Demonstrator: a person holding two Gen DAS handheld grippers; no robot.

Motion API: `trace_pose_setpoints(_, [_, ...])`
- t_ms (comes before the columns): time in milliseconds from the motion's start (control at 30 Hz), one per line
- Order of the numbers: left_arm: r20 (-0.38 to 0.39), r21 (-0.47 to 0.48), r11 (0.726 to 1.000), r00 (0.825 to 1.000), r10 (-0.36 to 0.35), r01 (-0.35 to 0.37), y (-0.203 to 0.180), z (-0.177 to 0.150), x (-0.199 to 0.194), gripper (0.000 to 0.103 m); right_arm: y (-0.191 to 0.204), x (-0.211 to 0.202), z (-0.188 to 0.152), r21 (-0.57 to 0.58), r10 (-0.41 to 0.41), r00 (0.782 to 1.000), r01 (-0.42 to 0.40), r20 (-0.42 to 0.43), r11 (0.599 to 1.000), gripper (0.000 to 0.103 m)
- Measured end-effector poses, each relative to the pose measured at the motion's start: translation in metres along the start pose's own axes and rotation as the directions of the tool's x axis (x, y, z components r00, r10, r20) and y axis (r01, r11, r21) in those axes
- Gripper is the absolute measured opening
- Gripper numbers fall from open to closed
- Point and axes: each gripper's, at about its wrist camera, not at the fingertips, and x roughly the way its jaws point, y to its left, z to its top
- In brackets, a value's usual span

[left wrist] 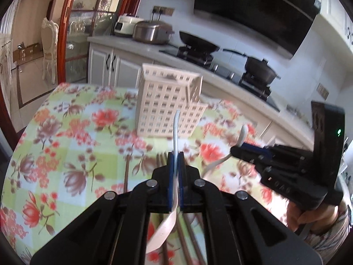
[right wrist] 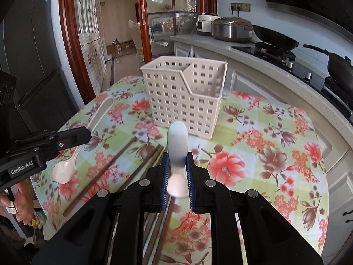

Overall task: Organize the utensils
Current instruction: 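Lift both held spoons and carry them toward the white caddy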

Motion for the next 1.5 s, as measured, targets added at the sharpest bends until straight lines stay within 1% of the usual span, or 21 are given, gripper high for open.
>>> trace_pose_setpoints(100, [0.021, -0.001, 1.0, 0.999, -0.024, 0.024, -0.003, 0.011, -0.002, 0.004, 0.003, -0.004, 0.006, -0.011, -0.007, 1.0, 0.007, 0.018, 1.0, 0.016])
trace_pose_setpoints(267, [0.07, 0.005, 1.0, 0.997, -0.026, 0.026, -0.006, 0.027, -0.003, 0.004, 0.0, -0.006, 0.017, 0.0, -0.007, 0.999, 0.007, 0.04, 1.0, 0.016])
trace_pose_setpoints(400, [0.094, 0.021, 1.0, 0.996, -0.015, 0.013, -0.009, 0.037, -0.001, 0.002, -0.004, -0.004, 0.025, 0.008, -0.005, 0.999, 0.005, 0.05, 1.0, 0.016])
trace_pose_setpoints(500, [0.083, 0.031, 0.999, 0.997, 0.009, -0.011, -0.008, 0.044, 0.009, 0.0, -0.009, 0.0, 0.03, 0.024, 0.001, 0.999, -0.003, 0.052, 1.0, 0.016])
trace_pose_setpoints(567, [0.038, 0.031, 0.999, 0.999, 0.007, -0.008, -0.005, 0.043, 0.02, 0.0, -0.013, 0.001, 0.028, 0.036, 0.004, 0.999, -0.006, 0.051, 0.999, 0.016])
trace_pose_setpoints(633, [0.002, 0.046, 0.999, 1.0, 0.014, -0.014, -0.001, 0.034, 0.031, 0.004, -0.019, 0.002, 0.023, 0.044, -0.003, 0.999, 0.001, 0.047, 0.999, 0.016])
trace_pose_setpoints(667, [-0.028, 0.07, 0.997, 0.999, 0.025, -0.023, -0.002, 0.028, 0.039, 0.009, -0.022, 0.003, 0.02, 0.049, -0.005, 0.999, 0.003, 0.042, 0.999, 0.016])
trace_pose_setpoints(733, [-0.091, 0.117, 0.993, 0.996, 0.01, 0.001, -0.004, 0.014, 0.053, 0.015, -0.031, 0.004, 0.012, 0.063, -0.014, 1.0, 0.012, 0.027, 0.998, 0.016])
trace_pose_setpoints(800, [-0.16, 0.185, 0.982, 0.987, -0.017, 0.047, -0.013, -0.004, 0.065, 0.02, -0.038, 0.003, 0.005, 0.073, -0.025, 1.0, 0.024, 0.015, 0.997, 0.016])
trace_pose_setpoints(833, [-0.198, 0.241, 0.968, 0.98, -0.02, 0.069, -0.02, -0.017, 0.072, 0.022, -0.042, 0.002, 0.002, 0.078, -0.027, 1.0, 0.026, 0.011, 0.997, 0.016])
trace_pose_setpoints(867, [-0.218, 0.268, 0.959, 0.976, -0.027, 0.087, -0.024, -0.025, 0.075, 0.026, -0.044, 0.0, -0.002, 0.082, -0.026, 1.0, 0.025, 0.01, 0.996, 0.016])
trace_pose_setpoints(900, [-0.248, 0.3, 0.947, 0.968, -0.042, 0.118, -0.027, -0.034, 0.079, 0.032, -0.047, -0.001, -0.006, 0.085, -0.026, 1.0, 0.025, 0.008, 0.996, 0.016])
trace_pose_setpoints(933, [-0.281, 0.334, 0.93, 0.958, -0.055, 0.151, -0.031, -0.044, 0.082, 0.035, -0.049, -0.003, -0.01, 0.089, -0.026, 1.0, 0.025, 0.007, 0.996, 0.016])
trace_pose_setpoints(1000, [-0.328, 0.398, 0.897, 0.943, -0.058, 0.193, -0.034, -0.06, 0.085, 0.047, -0.053, -0.007, -0.018, 0.104, -0.021, 1.0, 0.02, 0.009, 0.994, 0.016])
trace_pose_setpoints(1067, [-0.362, 0.432, 0.873, 0.93, -0.064, 0.228, -0.031, -0.066, 0.085, 0.051, -0.056, -0.009, -0.026, 0.121, -0.015, 1.0, 0.014, 0.009, 0.993, 0.016])
trace_pose_setpoints(1167, [-0.405, 0.472, 0.84, 0.912, -0.062, 0.266, -0.026, -0.072, 0.083, 0.051, -0.058, -0.011, -0.034, 0.137, -0.007, 1.0, 0.005, 0.014, 0.991, 0.016])
trace_pose_setpoints(1233, [-0.416, 0.493, 0.826, 0.908, -0.052, 0.273, -0.025, -0.075, 0.083, 0.05, -0.056, -0.009, -0.035, 0.145, 0.002, 1.0, -0.004, 0.012, 0.989, 0.015])
trace_pose_setpoints(1333, [-0.424, 0.497, 0.821, 0.904, -0.053, 0.282, -0.024, -0.077, 0.085, 0.047, -0.052, -0.005, -0.034, 0.144, 0.012, 1.0, -0.014, 0.012, 0.99, 0.015])
trace_pose_setpoints(1400, [-0.431, 0.509, 0.815, 0.902, -0.038, 0.278, -0.026, -0.081, 0.09, 0.036, -0.048, -0.003, -0.033, 0.141, 0.017, 1.0, -0.019, 0.01, 0.99, 0.015])
trace_pose_setpoints(1467, [-0.412, 0.525, 0.81, 0.911, -0.026, 0.261, -0.028, -0.083, 0.09, 0.031, -0.045, -0.002, -0.031, 0.135, 0.019, 1.0, -0.02, 0.009, 0.991, 0.015])
trace_pose_setpoints(1500, [-0.404, 0.522, 0.814, 0.914, -0.027, 0.255, -0.027, -0.082, 0.09, 0.024, -0.044, -0.002, -0.031, 0.132, 0.018, 1.0, -0.019, 0.009, 0.991, 0.015])
